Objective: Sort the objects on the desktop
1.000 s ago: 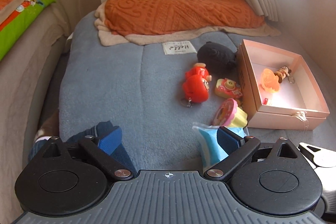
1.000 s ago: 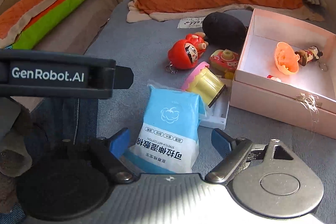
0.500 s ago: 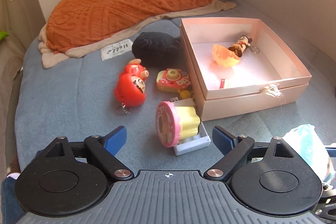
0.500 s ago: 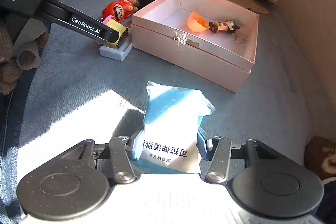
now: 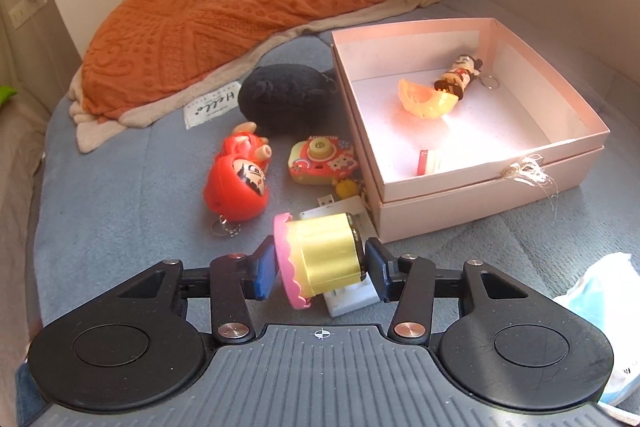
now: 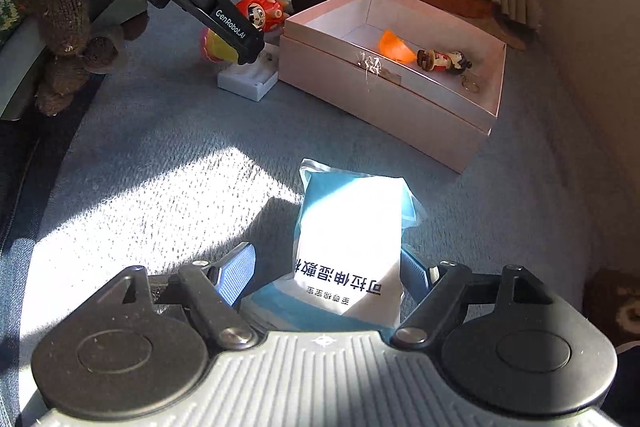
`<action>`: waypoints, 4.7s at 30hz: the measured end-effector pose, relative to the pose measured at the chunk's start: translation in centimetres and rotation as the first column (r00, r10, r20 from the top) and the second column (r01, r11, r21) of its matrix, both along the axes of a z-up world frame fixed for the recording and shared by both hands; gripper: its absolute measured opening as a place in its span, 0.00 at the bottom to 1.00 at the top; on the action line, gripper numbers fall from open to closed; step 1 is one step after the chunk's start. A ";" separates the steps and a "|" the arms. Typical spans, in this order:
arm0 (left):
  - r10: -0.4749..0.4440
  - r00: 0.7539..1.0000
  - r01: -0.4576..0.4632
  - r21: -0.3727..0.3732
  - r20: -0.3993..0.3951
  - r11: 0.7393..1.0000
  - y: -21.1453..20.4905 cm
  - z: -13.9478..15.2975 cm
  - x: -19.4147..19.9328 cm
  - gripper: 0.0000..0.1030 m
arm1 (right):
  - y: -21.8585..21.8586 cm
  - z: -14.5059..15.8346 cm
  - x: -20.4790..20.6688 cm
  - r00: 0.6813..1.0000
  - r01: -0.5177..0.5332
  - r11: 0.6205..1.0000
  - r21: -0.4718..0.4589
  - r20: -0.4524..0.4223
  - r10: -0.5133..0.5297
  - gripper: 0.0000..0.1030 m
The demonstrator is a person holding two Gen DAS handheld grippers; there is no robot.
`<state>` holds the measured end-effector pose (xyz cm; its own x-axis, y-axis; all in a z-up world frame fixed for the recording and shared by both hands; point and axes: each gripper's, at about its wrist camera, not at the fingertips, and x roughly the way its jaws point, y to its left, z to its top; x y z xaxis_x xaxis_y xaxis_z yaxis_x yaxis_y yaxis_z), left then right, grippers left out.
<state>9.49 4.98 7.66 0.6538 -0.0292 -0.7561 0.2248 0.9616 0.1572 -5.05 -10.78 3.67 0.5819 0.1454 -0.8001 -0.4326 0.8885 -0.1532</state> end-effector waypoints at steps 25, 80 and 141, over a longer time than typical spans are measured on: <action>-0.478 0.877 0.480 0.052 -0.056 0.875 -7.6 -1.5 -13.4 0.77 | -2.7 0.7 2.4 0.985 0.172 0.984 0.044 0.002 -0.173 0.97; 0.095 0.990 -0.105 -0.101 -0.104 0.989 1.3 -1.1 -8.5 0.95 | 0.0 0.0 0.7 0.979 0.102 0.986 0.131 -0.187 -0.076 0.83; -0.016 0.996 0.009 -0.084 -0.086 0.996 -0.9 -1.7 -9.2 0.95 | -4.2 1.9 2.0 0.893 0.318 0.939 0.129 -0.374 -0.251 0.54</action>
<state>0.27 4.10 5.97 0.5853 -0.1026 -0.8043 0.2459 0.9677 0.0555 -3.04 -14.98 5.55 0.3110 0.1774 -0.9337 -0.1525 0.9790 0.1353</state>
